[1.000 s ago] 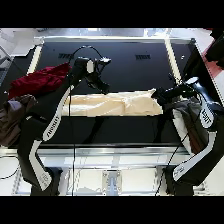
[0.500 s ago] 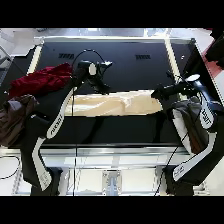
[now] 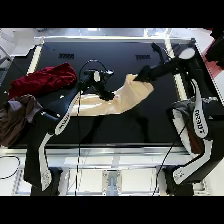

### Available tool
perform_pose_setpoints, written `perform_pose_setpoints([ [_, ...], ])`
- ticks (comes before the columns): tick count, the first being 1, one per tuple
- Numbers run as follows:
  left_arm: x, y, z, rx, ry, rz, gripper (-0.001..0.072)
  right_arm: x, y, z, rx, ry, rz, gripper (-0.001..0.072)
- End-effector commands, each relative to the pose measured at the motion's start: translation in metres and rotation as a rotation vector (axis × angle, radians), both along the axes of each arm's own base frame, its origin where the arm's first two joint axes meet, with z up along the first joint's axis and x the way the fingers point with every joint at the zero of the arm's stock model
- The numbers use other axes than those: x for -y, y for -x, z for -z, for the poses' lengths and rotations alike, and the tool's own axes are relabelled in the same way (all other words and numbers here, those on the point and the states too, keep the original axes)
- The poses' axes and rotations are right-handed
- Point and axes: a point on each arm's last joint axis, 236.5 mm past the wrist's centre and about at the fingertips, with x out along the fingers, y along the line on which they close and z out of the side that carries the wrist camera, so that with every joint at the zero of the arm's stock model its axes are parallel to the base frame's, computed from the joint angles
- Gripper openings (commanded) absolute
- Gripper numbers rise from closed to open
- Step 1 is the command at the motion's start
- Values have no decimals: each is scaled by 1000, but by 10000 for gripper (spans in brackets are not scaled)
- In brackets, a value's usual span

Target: Fold the shirts.

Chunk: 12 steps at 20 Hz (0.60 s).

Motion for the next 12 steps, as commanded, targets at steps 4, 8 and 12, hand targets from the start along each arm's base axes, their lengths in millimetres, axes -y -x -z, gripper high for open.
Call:
perform_pose_setpoints([
  [4, -39, -5, -14, 10, -91, -4, 13, -88, 7, -52, 151, -21, -28, 9],
  [8, -124, -20, -88, 83, -187, -96, 13, -142, 5, -52, 189, -72, 0, 8],
  [12, -191, -28, -178, 219, -148, -241, 13, -231, 19, -39, 220, -149, 14, 11],
])
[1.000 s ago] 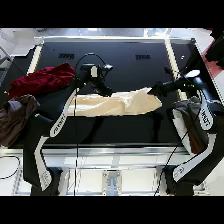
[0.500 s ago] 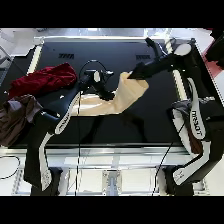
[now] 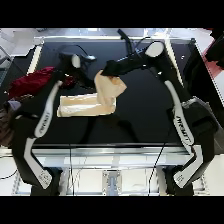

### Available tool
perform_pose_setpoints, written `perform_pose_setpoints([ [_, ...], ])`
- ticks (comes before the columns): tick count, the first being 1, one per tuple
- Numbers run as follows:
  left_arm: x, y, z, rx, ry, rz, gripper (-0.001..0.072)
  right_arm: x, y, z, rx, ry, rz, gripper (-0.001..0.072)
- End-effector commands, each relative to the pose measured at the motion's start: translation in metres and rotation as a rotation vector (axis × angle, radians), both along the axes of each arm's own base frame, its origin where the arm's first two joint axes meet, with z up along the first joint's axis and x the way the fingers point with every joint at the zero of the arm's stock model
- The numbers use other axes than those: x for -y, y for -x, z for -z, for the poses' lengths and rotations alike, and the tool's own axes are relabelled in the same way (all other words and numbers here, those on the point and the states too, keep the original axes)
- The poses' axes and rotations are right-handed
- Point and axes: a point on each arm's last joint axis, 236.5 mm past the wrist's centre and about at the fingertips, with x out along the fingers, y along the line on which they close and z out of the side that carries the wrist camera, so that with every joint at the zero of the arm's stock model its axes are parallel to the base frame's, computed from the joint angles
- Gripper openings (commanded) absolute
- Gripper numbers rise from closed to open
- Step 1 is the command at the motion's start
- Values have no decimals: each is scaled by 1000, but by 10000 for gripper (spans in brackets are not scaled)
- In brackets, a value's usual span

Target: Fold the shirts.

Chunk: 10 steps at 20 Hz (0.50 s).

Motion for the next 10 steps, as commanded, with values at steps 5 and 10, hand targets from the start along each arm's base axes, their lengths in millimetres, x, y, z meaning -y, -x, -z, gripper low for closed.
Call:
perform_pose_setpoints([
  [5, -117, 12, -127, 213, 4, -214, 13, -150, 34, -22, 168, -215, 97, 498],
  [10, -158, 21, -150, 254, -1, -300, 13, -144, 43, -10, 139, -166, 44, 499],
])
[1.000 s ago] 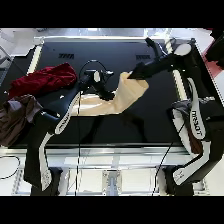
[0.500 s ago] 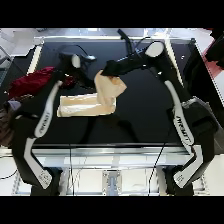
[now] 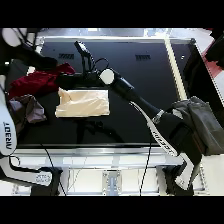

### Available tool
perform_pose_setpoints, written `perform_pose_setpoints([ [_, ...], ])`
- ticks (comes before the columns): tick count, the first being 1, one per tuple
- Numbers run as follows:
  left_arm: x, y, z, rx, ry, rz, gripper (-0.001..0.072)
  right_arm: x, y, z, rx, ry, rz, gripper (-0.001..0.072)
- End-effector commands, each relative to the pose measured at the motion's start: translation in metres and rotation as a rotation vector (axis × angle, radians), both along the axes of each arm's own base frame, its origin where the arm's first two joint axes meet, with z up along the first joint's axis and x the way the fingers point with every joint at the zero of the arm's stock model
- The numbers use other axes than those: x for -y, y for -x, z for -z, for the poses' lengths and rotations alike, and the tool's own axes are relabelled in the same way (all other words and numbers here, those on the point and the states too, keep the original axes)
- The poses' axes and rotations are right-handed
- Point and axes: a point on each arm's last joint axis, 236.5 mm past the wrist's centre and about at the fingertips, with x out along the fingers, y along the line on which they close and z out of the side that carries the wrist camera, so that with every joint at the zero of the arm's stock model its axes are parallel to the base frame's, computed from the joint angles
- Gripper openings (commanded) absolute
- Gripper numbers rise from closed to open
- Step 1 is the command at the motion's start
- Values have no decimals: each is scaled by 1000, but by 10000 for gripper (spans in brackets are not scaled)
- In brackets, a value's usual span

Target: Fold the shirts.

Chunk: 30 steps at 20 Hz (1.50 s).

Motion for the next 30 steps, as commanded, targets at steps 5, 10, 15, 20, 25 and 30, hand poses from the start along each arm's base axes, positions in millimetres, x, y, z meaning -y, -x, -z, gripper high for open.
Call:
perform_pose_setpoints([
  [5, -30, 10, -9, -1, -4, -61, 13, 132, -55, 88, -100, 430, 48, 419],
  [10, -30, 5, -11, 22, -4, -64, 14, 228, -99, 148, -232, 567, 240, 622],
  [15, -30, 5, -11, 23, -4, -63, 22, 223, -66, 232, -518, 527, 241, 622],
  [20, -30, 5, -11, 24, -17, -40, 341, 164, -64, 232, -647, 214, 163, 622],
  [25, -30, 10, -8, 0, -17, -37, 341, 150, -53, 247, -721, 164, 126, 622],
  [30, -31, 13, -6, -15, -21, -31, 342, 162, -51, 233, -666, 223, 44, 621],
])
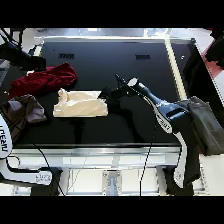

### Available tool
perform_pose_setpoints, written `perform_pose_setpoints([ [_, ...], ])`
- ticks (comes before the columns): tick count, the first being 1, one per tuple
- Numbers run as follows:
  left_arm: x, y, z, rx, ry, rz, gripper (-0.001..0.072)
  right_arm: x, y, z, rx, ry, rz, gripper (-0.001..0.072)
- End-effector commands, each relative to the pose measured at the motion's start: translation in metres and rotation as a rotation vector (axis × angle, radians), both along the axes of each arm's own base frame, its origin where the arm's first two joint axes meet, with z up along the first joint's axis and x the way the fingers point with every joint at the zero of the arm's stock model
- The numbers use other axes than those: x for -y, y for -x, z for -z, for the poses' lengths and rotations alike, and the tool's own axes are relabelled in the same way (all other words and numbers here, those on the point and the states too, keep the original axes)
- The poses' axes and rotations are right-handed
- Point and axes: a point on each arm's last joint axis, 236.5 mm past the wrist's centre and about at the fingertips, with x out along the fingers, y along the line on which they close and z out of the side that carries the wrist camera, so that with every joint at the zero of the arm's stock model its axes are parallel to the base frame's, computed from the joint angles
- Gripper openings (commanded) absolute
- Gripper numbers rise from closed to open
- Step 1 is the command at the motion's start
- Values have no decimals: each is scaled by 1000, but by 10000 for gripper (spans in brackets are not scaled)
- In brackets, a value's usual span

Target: Fold the shirts.

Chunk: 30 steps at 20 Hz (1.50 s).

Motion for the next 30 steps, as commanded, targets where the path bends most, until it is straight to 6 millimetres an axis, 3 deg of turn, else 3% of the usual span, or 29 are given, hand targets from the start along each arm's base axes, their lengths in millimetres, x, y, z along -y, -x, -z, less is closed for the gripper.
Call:
perform_pose_setpoints([
  [1, 0, 3, 1, -12, -2, 4, 342, 14, -1, -14, 36, 19, -80, 620],
  [3, 0, 3, 1, -12, -2, 4, 341, 34, -11, -23, 57, 69, -96, 619],
  [5, 0, 3, 1, -11, -2, 4, 341, 51, -21, -16, 56, 146, -66, 620],
  [8, 0, 3, 1, -11, -2, 4, 342, 53, -16, 3, 46, 219, -65, 620],
  [14, 0, 3, 1, -11, -2, 4, 341, -2, 5, 23, 0, 135, -77, 620],
  [17, -1, 3, 1, -10, -10, 19, 342, -33, 15, 13, -27, 0, -93, 609],
  [18, -1, 3, 1, -10, -11, 20, 341, -41, 18, 4, -18, -39, -103, 577],
  [20, -1, 3, 1, -10, -10, 20, 341, -54, 20, -5, -15, -82, -100, 335],
  [21, -1, 3, 1, -10, -10, 20, 341, -56, 19, -6, -12, -88, -94, 53],
  [23, -1, 3, 1, -11, -11, 18, 341, -55, 20, -20, 41, -100, -148, 13],
  [26, -1, 4, 2, -15, -10, 18, 341, -20, -7, -56, 195, -18, -182, 13],
  [28, -1, 4, 2, -15, -10, 19, 341, 39, -32, -78, 278, 158, -162, 13],
  [30, -1, 4, 2, -15, -10, 18, 341, 125, -54, -101, 328, 379, -85, 13],
])
